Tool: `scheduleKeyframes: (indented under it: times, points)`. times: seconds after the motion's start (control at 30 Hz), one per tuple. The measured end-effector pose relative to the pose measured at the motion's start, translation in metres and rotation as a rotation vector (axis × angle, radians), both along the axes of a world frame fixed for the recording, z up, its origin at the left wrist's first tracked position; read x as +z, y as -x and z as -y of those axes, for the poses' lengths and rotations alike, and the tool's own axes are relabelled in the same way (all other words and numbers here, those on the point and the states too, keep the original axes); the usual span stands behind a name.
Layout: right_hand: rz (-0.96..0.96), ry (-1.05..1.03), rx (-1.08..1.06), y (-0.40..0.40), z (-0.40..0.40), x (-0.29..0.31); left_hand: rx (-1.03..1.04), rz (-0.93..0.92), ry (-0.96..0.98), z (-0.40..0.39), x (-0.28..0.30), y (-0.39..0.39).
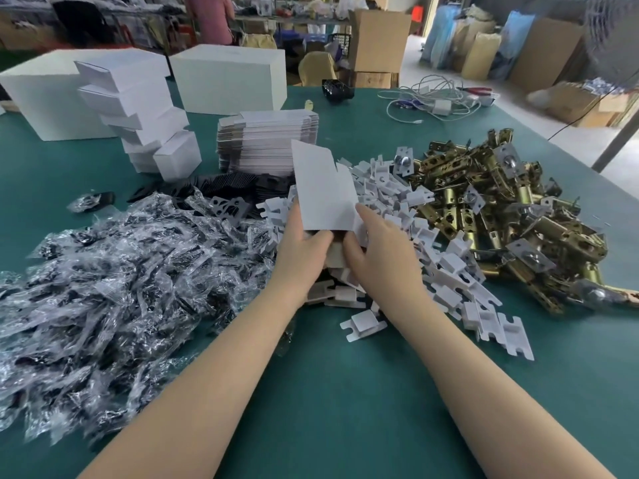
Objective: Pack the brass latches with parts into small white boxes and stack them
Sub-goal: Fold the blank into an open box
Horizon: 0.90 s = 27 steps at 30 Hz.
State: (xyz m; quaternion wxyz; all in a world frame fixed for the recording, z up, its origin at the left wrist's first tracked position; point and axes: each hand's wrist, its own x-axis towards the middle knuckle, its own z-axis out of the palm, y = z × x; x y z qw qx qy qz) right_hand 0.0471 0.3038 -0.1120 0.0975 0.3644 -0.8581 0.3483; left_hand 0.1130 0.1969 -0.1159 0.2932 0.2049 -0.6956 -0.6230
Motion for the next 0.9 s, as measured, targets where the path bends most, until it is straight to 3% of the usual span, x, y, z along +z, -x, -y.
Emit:
scheduleKeyframes:
  times: [0.13,0.4,0.73,0.9]
  points:
    - [-0.05,-0.08,-0.061,0.001,0.009,0.006,0.031,0.016,0.021,-0.003,0.0,0.002]
    - [0.068,0.053,-0.129,-0.005,-0.003,-0.007,-0.022,0.053,0.016,-0.004,-0.002,0.001]
    - [0.089,0.193,-0.17,-0.009,-0.01,-0.009,-0.024,0.087,0.219,-0.014,0.002,-0.005]
    - [0.335,0.45,-0.165,-0.007,-0.009,-0.009,-0.052,0.179,0.302,-0.015,-0.002,-0.006]
